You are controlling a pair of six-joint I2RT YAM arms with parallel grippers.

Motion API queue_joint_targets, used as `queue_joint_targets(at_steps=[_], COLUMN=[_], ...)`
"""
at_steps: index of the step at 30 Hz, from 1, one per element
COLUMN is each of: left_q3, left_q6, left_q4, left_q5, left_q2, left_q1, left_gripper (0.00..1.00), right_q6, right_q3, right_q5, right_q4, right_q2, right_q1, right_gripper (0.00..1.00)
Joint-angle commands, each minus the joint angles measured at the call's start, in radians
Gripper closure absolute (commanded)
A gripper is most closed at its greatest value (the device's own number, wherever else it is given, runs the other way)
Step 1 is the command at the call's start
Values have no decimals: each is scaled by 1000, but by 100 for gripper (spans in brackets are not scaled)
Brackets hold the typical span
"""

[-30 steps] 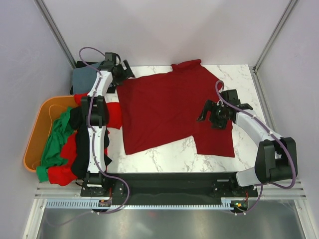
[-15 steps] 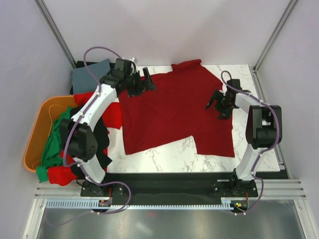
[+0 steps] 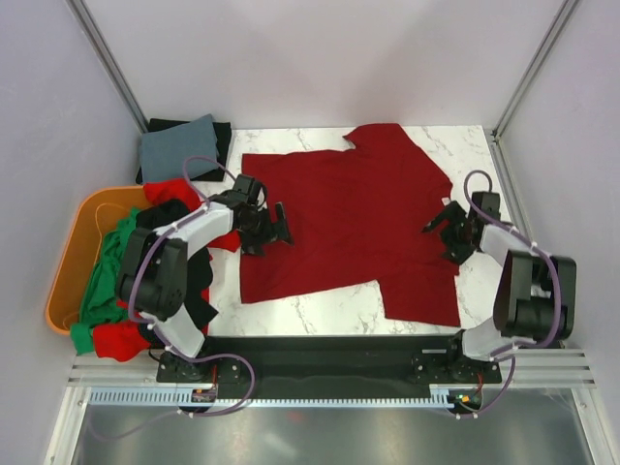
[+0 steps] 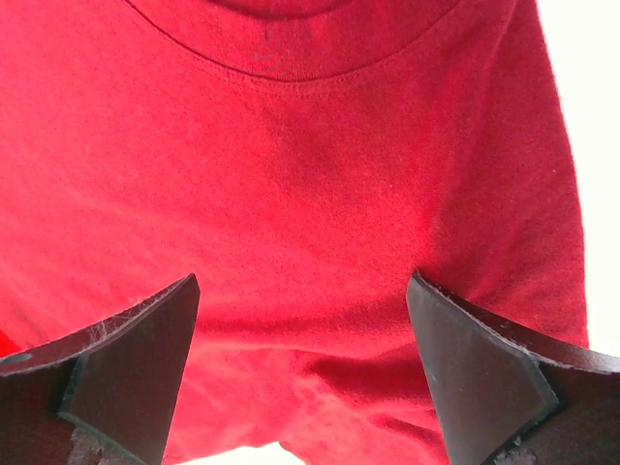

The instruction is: Fold and stack the t-shirts

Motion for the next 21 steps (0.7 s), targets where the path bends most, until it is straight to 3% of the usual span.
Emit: queue_joint_targets(at_steps=[1,5,9,11,14,16,18,21], left_q3=[75,168,207,196,77,-90,-224,-388], left_q6=[61,84,82,63,3,-90,-117,-280], left_q4=[70,24,-25,-79,-58,-21,-28,-60], left_q5=[-2,12,-18,-108,-250,-317,-317,-321], left_q2=[127,202,106,-23,-263,-382,-521,-705], left_q1=[2,2,-10,-20,-36,-33,-26,-26], left_gripper=[0,0,0,0,0,0,1,9], right_q6=[65,92,63,20,-6,-5,16,49], right_q3=[-206,-266,-195,-109,-55,-55,-67,-78], right_q5=[75,108,82,75,84,96,117,142], right_q4=[-120,-182,-221,-277,-331,-343,-351,-374], right_q2=[-64,-270,-348,-344,-379,-419,-480,-539], right_q1=[-8,-8,-8,-5,8,31,57,135], right_gripper=[2,2,2,2,2,2,2,2])
